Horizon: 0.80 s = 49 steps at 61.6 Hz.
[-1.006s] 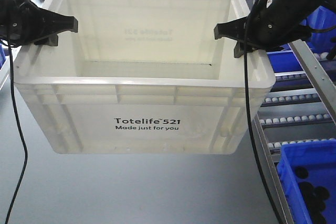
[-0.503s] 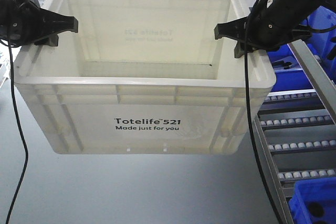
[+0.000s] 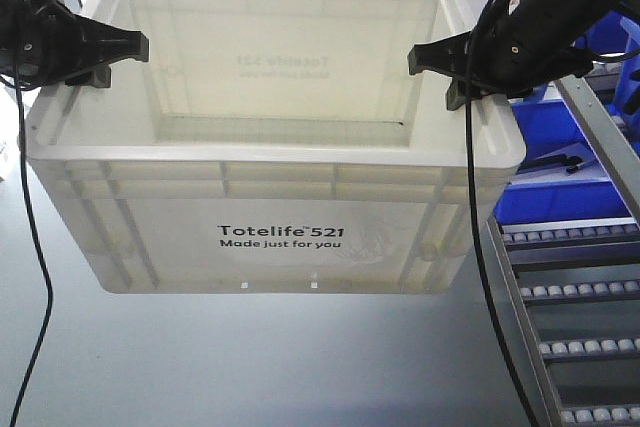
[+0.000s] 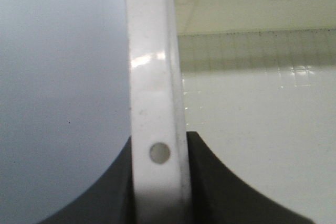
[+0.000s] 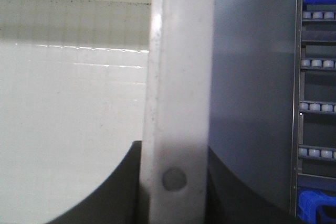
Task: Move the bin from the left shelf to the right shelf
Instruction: 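Carry the tote with both grippers as the base drives on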
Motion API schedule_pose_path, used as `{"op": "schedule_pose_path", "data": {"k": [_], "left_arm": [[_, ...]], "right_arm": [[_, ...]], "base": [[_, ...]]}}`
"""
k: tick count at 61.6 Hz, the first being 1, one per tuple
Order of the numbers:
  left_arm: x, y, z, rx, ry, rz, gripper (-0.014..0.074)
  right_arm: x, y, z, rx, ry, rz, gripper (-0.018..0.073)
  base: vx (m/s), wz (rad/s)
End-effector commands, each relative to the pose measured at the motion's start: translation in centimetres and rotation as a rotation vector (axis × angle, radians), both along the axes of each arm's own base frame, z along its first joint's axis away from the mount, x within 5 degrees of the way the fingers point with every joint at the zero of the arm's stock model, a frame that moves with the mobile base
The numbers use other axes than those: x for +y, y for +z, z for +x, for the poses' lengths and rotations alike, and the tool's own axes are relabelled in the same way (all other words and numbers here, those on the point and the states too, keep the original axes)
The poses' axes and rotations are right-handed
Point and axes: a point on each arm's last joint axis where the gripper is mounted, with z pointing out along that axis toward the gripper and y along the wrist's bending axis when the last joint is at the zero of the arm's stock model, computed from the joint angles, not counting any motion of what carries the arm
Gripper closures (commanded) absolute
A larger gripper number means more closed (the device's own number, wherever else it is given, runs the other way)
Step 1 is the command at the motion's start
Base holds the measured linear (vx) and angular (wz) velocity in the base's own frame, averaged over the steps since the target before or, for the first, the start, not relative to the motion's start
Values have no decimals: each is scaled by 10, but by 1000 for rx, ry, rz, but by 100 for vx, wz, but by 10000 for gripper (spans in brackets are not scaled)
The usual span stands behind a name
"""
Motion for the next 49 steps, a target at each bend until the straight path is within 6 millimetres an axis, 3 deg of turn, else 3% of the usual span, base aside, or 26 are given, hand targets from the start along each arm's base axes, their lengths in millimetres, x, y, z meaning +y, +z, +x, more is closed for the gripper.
{"op": "schedule_pose_path", "data": {"k": [1, 49], "left_arm": [[4, 42, -9, -209, -16, -7, 602], [4, 42, -9, -210, -16, -7, 602]], "right_arm": [[-9, 41, -7, -203, 3, -5, 538], [-9, 41, -7, -204, 3, -5, 538]], "base": [[33, 4], [31, 2]]}}
